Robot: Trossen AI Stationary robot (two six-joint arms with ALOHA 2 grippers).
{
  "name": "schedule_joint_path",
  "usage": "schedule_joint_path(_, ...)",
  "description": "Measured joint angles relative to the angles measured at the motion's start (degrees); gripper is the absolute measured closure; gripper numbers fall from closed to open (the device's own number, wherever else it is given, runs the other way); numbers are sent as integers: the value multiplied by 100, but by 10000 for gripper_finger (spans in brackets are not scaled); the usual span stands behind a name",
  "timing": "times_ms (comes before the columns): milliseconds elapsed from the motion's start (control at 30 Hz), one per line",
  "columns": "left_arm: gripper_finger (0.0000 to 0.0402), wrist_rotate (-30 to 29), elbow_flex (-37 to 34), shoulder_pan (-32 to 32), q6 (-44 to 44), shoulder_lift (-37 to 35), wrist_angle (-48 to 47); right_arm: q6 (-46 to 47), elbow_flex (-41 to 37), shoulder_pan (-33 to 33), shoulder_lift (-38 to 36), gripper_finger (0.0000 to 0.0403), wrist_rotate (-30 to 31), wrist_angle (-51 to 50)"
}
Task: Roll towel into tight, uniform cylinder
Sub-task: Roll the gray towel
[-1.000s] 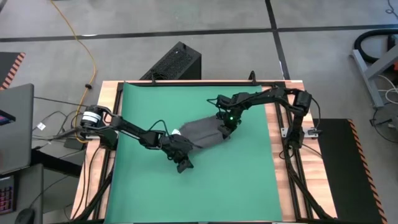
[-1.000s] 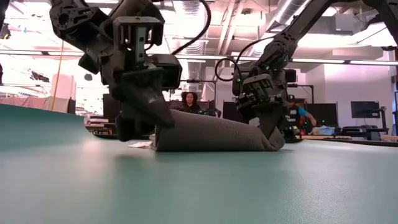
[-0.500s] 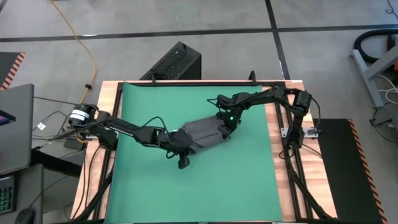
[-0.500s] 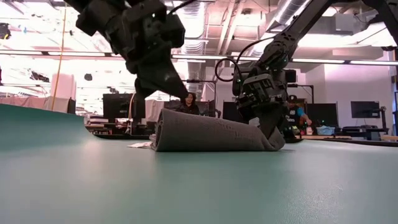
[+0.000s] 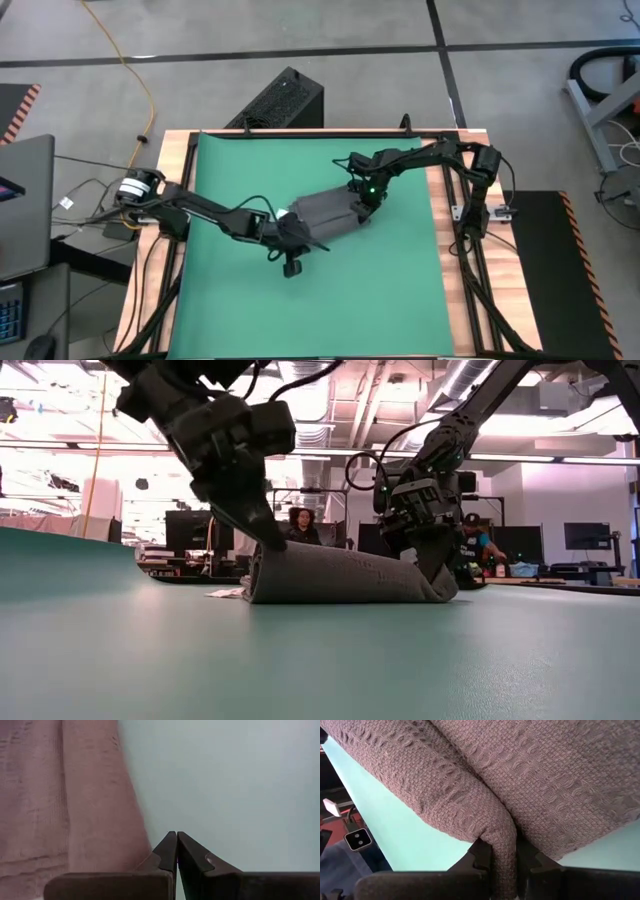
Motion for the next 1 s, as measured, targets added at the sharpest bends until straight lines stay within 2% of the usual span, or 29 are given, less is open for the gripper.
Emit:
schedule_joint_path(267, 402, -989, 313, 108, 180, 91, -494, -75, 0, 2, 2, 352, 2, 19)
schedule_joint_path(633, 402, -1003, 309, 577, -39, 80, -741, -94, 0, 2, 2, 352, 13, 25)
schedule_joint_path(1000, 401, -863, -467, 1005, -272, 77, -68, -89, 2, 99, 2, 352, 27, 33)
